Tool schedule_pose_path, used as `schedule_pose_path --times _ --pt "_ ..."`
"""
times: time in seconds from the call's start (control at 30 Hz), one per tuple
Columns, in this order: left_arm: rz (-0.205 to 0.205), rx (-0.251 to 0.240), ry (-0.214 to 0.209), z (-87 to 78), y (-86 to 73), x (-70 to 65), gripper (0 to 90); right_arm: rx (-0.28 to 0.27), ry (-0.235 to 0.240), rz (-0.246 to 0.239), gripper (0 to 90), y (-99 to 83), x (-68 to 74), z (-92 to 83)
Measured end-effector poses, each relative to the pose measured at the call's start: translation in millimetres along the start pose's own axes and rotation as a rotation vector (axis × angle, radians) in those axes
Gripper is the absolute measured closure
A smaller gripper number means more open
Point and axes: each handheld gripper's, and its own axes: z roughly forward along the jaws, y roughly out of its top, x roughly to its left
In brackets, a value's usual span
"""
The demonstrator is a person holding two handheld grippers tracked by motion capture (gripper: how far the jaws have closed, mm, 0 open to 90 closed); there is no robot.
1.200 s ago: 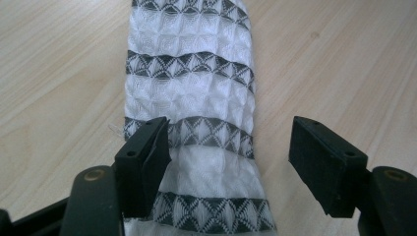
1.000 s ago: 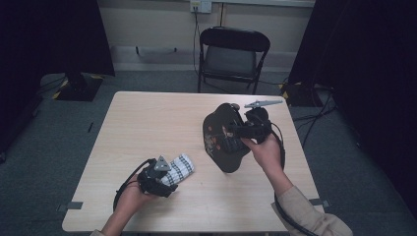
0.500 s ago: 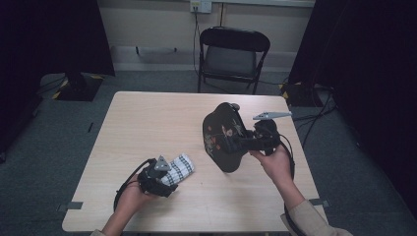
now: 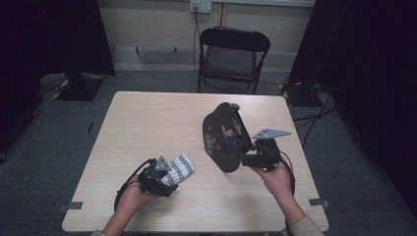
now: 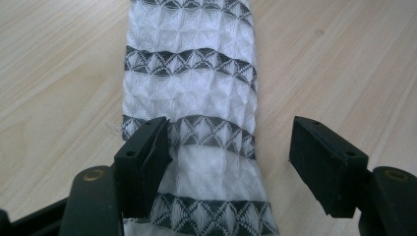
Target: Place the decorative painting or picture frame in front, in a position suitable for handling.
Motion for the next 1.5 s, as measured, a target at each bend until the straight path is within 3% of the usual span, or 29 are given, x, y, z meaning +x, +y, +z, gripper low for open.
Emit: schedule_pose_path --times 0.33,0.6,0.9,1.2,1.5 --pt "-0.031 -0.008 -0.008 -2.6 -0.7 3.2 32.1 -0.017 0.011 -0.016 43.0 -18.8 -1.2 9.5" --pt "-0.059 -0.021 -0.001 -6.6 -0.8 5.4 33.3 -0.036 0.01 -0.031 48.6 -31.0 0.9 14.2" --pt "-0.08 -0.021 -0.007 -4.5 -0.1 6.4 39.2 -0.044 0.042 0.02 59.1 -40.8 0.3 21.3" --pt "-0.094 -0.025 0.046 -14.4 -6.8 10.2 36.6 -0.054 0.048 0.026 64.1 -48.5 4.6 24.7" --pt "-0.089 -0.003 0.042 3.9 -10.1 13.1 34.3 -0.061 0.044 0.029 67.9 -44.5 5.5 24.7"
